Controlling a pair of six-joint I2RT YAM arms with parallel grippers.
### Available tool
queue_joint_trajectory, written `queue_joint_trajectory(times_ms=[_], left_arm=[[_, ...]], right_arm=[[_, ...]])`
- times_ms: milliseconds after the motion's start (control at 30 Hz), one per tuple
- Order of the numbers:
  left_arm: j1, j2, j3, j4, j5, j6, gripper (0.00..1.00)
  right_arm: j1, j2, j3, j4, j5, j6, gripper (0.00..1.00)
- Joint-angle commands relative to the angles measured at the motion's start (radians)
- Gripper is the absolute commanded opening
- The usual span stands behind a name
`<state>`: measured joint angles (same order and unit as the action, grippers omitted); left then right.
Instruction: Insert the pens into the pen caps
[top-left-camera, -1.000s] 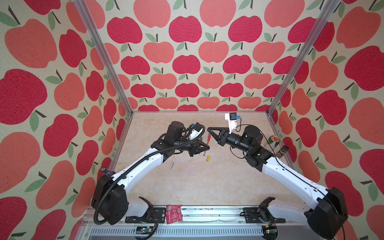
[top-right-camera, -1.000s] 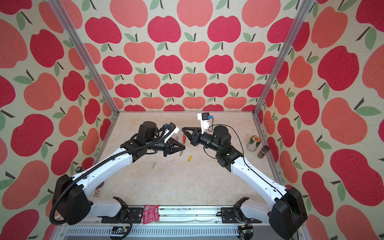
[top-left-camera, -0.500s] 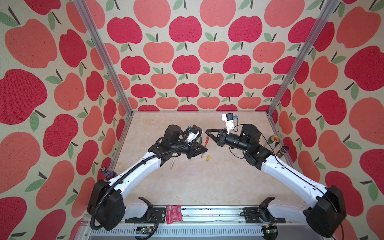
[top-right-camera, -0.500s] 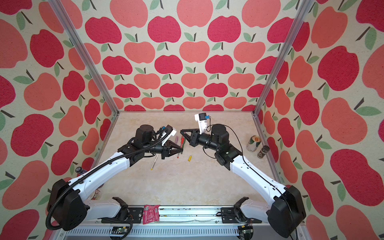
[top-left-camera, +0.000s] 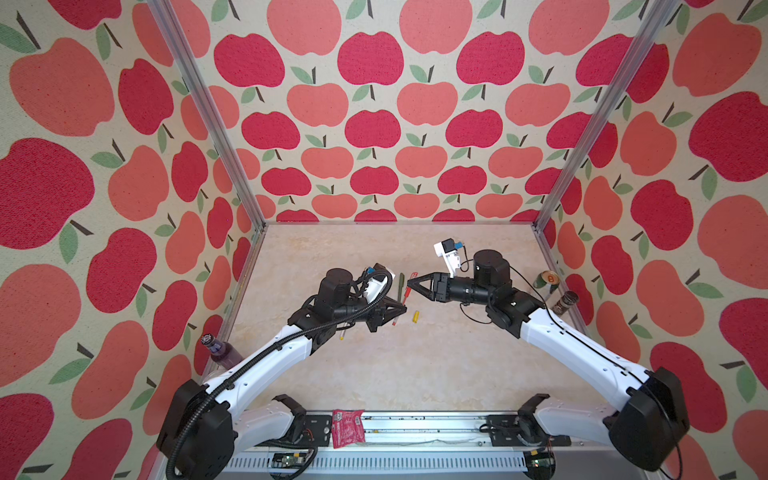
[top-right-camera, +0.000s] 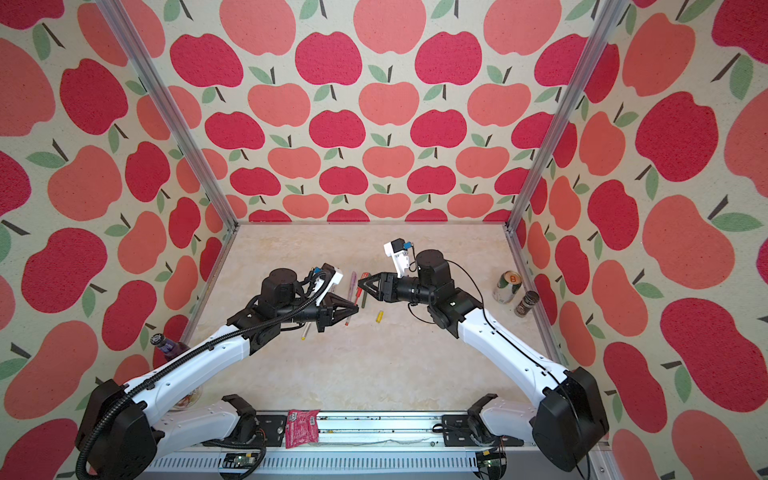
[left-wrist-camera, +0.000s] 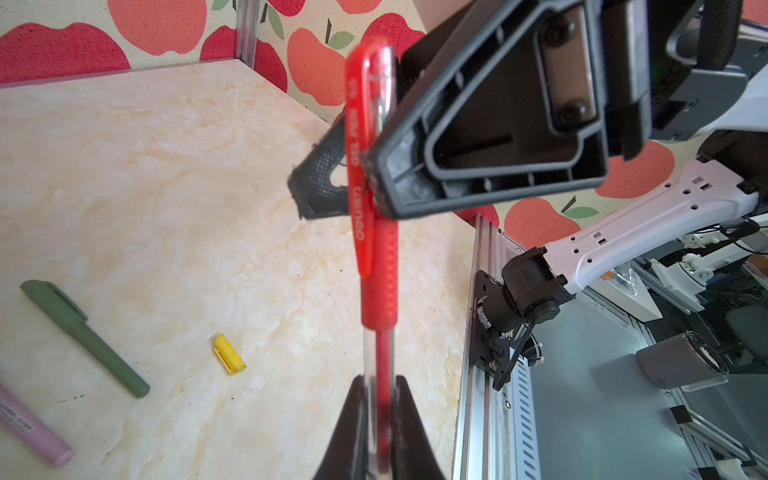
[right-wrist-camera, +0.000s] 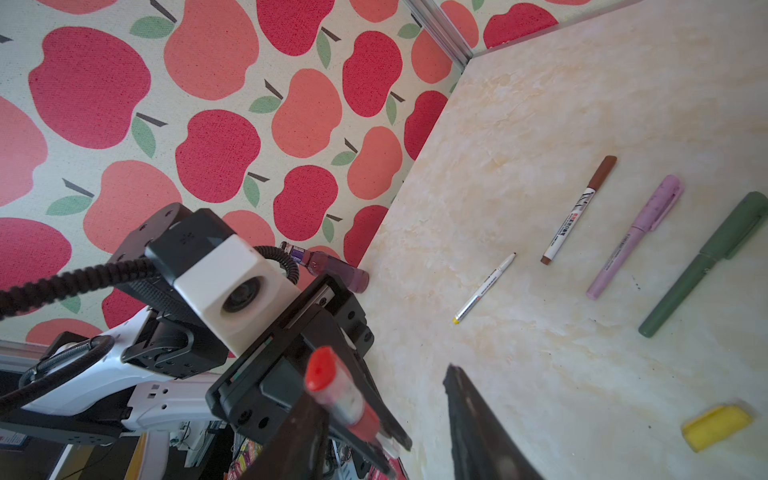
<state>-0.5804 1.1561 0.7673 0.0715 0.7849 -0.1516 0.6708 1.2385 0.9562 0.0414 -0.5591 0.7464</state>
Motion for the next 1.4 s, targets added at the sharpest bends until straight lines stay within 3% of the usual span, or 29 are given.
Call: queue_joint_trajectory(times_ms=[0, 400, 767, 1033, 1367], left_arm=[[-0.005, 0.010, -0.010, 0.007, -0.011, -0.004, 0.04], [-0.045, 0.210, 0.076, -0.037, -0.231, -0.193, 0.06], [-0.077, 0.565, 0.349, -0.219, -0.423, -0.271, 0.05], [-0.093, 0.807, 0.607, -0.399, -0.532, -0.260, 0.06], [-0.108, 0.943, 0.750, -0.530, -0.635, -0.278, 0.06]], right_arm=[[-0.015, -0.012, 0.046, -0.058, 0.011, -0.005, 0.52], [-0.084, -0.109, 0.037, -0.152, 0.057, -0.055, 0.57], [-0.161, -0.235, -0.011, -0.315, 0.256, -0.122, 0.57], [-0.234, -0.323, -0.059, -0.326, 0.232, -0.130, 0.57], [-0.327, -0.366, -0.095, -0.309, 0.145, -0.125, 0.57]])
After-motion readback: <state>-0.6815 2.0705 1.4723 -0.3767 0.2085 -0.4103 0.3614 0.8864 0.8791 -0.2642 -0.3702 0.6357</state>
